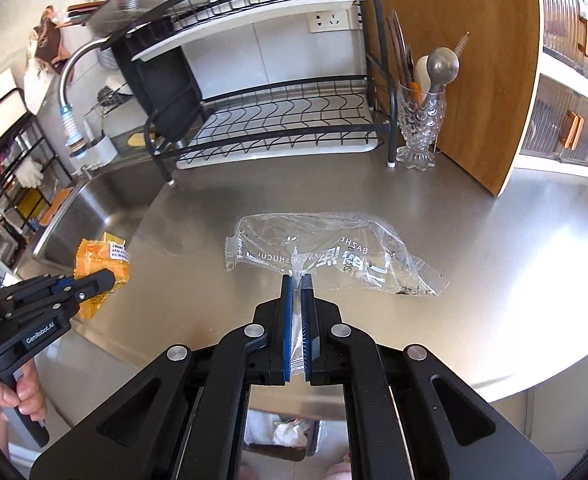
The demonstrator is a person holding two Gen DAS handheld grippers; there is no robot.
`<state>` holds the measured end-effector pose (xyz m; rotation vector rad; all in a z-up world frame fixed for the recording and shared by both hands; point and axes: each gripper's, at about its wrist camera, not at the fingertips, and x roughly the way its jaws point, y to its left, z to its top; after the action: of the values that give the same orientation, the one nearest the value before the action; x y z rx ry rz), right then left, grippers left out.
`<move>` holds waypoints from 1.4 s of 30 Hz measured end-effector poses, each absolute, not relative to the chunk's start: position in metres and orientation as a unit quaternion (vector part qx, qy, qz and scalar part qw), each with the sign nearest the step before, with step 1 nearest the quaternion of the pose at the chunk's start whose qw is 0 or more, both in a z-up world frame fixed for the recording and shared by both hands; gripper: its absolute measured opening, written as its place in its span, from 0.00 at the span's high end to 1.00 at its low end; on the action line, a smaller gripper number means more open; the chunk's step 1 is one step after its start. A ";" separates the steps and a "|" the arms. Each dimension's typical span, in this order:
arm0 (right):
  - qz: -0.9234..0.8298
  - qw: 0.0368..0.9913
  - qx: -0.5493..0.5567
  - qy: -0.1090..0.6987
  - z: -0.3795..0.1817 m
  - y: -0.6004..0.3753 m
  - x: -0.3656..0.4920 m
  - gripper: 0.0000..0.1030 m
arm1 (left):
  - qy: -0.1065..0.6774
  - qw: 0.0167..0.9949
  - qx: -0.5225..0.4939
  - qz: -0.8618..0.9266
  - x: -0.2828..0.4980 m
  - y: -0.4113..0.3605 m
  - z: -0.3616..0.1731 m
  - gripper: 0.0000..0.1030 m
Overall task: Collect trash
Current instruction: 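Lower soap packet and wrapper into the black bin and open both tools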
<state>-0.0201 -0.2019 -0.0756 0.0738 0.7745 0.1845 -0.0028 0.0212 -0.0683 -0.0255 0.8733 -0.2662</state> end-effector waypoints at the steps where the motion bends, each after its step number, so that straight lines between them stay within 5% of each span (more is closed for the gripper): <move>1: 0.096 0.920 0.036 0.379 -0.076 -0.199 -0.029 0.95 | 0.421 0.898 -0.012 -0.129 -0.011 0.025 -0.067 0.91; 13: 0.147 0.877 0.032 0.456 -0.136 -0.166 -0.114 0.94 | 0.466 0.867 0.001 -0.173 -0.103 0.039 -0.104 0.90; 35: 0.145 0.787 0.004 0.600 -0.359 -0.111 -0.103 0.94 | 0.626 0.762 -0.009 -0.169 -0.099 0.048 -0.346 0.90; 42: 0.111 0.740 0.078 0.659 -0.439 -0.119 -0.074 0.94 | 0.659 0.728 -0.039 -0.184 -0.080 0.038 -0.402 0.90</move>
<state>-0.0744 -0.1189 -0.4392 0.1702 1.4449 0.2442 -0.0800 0.0379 -0.4018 -0.0860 1.4532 -0.4055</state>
